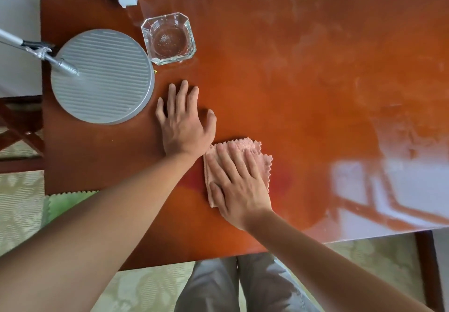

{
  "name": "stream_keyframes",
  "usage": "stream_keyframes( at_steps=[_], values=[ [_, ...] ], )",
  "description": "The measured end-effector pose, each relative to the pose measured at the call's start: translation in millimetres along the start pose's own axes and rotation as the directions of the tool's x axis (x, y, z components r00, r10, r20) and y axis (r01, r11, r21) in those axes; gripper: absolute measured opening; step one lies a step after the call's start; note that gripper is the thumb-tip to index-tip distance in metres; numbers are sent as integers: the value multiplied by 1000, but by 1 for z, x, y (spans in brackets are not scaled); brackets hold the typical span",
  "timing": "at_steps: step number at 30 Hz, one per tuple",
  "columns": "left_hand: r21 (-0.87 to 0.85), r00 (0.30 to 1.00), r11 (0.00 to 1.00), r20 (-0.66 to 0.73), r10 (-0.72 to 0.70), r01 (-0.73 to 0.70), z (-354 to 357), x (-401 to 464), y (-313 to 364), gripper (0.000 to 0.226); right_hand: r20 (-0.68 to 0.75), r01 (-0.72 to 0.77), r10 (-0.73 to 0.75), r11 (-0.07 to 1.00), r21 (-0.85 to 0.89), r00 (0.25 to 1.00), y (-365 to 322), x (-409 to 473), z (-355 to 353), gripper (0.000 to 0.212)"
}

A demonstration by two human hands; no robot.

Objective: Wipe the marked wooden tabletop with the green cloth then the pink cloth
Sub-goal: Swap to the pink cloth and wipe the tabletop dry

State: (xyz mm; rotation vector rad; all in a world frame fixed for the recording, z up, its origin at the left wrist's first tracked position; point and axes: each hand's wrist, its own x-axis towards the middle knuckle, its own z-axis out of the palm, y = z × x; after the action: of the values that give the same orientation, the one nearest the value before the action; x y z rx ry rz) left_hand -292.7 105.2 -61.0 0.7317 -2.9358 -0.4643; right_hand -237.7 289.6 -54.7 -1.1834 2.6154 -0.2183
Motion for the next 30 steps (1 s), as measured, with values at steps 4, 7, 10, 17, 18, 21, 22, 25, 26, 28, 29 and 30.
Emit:
stream_keyframes(
  at_steps=[4, 7, 10, 17, 18, 21, 22, 25, 26, 28, 29, 30],
  values=[
    [33, 1000, 999, 15, 8, -8, 0, 0, 1, 65, 10, 48, -48, 998, -28, 999, -5, -31, 9, 64],
    [40, 999, 999, 34, 8, -9, -2, 2, 2, 65, 16, 64, -64, 997, -47, 998, -3, -49, 12, 65],
    [32, 999, 999, 41, 7, -8, -6, 1, 2, 61, 14, 43, -42, 998, -48, 999, -1, -65, 16, 65],
    [-97, 930, 930, 66, 362, -355, -4, -36, 32, 48, -36, -30, 29, 999, -18, 999, 17, -89, 17, 64],
    [-87, 915, 920, 110, 389, -381, 1, -43, 37, 49, -44, -35, 34, 999, -16, 998, 20, -89, 17, 64],
    [-3, 896, 909, 167, 412, -417, 14, -52, 38, 52, -60, -65, 66, 998, 11, 996, 30, -88, 18, 61],
    [18, 898, 908, 153, 412, -419, 16, -51, 36, 53, -71, -84, 85, 996, 23, 994, 33, -87, 18, 60],
    [19, 896, 903, 136, 423, -430, 15, -53, 35, 53, -78, -118, 120, 993, 27, 990, 32, -88, 17, 59],
    [14, 895, 902, 136, 426, -431, 15, -54, 36, 53, -79, -126, 128, 992, 26, 989, 32, -89, 16, 58],
    [16, 895, 903, 142, 423, -430, 14, -54, 38, 52, -85, -147, 150, 988, 37, 985, 31, -86, 13, 58],
    [16, 896, 904, 142, 421, -427, 14, -53, 38, 52, -92, -163, 167, 985, 49, 982, 31, -84, 11, 58],
    [12, 895, 903, 139, 423, -429, 14, -53, 37, 52, -101, -183, 188, 981, 63, 977, 32, -81, 10, 58]
  ],
)
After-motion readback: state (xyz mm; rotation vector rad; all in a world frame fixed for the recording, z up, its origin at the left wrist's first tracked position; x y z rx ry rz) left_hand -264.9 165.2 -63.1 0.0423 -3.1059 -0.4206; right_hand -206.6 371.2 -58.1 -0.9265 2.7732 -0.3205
